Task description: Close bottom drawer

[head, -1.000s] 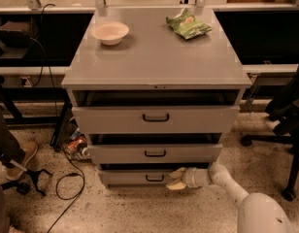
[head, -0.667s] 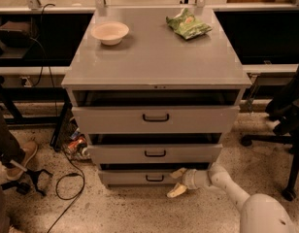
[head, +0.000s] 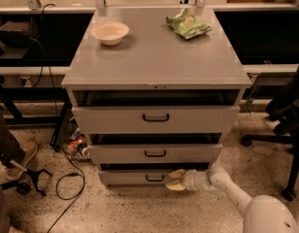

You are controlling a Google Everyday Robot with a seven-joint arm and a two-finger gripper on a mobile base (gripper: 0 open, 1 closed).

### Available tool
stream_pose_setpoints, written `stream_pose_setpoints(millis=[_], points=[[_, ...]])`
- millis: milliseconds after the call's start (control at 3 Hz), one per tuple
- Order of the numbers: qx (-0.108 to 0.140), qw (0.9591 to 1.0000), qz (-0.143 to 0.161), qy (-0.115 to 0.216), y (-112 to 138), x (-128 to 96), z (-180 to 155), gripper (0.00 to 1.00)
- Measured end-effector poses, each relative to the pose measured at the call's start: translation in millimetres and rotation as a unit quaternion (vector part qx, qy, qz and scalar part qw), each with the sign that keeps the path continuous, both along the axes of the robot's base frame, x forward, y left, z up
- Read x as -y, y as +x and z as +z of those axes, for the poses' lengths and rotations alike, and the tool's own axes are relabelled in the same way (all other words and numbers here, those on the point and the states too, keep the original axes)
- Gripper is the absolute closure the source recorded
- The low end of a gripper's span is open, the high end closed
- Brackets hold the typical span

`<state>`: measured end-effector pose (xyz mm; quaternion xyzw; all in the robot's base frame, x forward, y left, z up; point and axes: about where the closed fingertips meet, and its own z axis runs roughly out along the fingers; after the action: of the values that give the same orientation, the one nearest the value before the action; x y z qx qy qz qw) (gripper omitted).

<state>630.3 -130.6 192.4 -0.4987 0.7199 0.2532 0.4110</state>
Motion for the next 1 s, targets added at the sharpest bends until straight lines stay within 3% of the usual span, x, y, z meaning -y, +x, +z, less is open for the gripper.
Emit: stream_pose_setpoints(millis=[333,667,1000], points=[[0.01,0.9992,-0.037,-0.007,-9,25,12,0.69],[0.045,0.9912,-0.122,-0.025,-26,89,54,0.93],[0.055,0.9826,-0.174,-0.036,-46,137,80,1.0]])
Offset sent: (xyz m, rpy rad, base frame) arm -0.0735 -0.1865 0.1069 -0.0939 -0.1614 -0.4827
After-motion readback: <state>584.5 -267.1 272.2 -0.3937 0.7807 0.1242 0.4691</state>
